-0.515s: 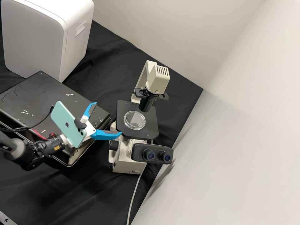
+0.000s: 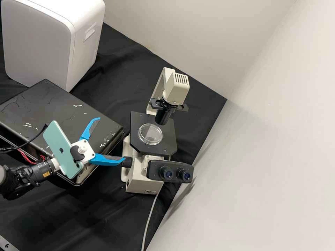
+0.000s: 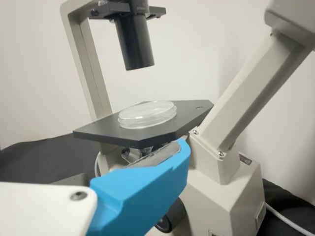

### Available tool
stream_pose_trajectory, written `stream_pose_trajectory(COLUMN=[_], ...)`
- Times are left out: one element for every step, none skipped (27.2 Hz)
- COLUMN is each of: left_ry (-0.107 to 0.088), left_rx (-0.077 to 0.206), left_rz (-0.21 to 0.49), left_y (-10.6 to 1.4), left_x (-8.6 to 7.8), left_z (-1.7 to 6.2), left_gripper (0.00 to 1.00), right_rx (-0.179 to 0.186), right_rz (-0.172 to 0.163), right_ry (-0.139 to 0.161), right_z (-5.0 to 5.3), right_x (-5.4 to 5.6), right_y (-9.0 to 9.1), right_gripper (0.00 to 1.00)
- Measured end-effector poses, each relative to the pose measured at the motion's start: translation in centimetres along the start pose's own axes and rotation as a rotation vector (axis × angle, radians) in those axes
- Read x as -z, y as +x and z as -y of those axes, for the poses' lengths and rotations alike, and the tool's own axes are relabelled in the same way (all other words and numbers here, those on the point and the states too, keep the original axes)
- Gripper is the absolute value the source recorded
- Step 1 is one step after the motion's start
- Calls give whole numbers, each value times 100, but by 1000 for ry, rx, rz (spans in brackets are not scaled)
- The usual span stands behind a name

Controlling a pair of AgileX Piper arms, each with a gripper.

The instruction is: Place the petri dish on the microscope

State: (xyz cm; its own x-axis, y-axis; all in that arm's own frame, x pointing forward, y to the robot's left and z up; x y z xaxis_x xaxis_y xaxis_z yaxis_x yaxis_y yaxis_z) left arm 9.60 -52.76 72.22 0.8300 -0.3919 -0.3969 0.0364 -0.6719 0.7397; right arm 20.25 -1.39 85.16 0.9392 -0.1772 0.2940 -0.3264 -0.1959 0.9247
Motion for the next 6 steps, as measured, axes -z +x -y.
stream_pose_trajectory(left_ry=[-11,-25,-38,-50,-56,-60], left_rx=[-10,-22,-33,-43,-53,-59], left_rz=[-2,-3,-2,-2,-3,-3], left_y=[-8,-18,-26,-34,-40,-43], left_x=[8,19,25,32,38,41], left_z=[-20,-45,-66,-86,-102,-110], left_gripper=[100,100,100,100,100,100], right_rx=[0,0,0,0,0,0], right_rz=[0,0,0,0,0,0], right_ry=[0,1,3,3,3,3], right_z=[0,0,0,0,0,0], right_x=[0,0,0,0,0,0], right_y=[0,0,0,0,0,0], right_gripper=[100,100,100,100,100,100])
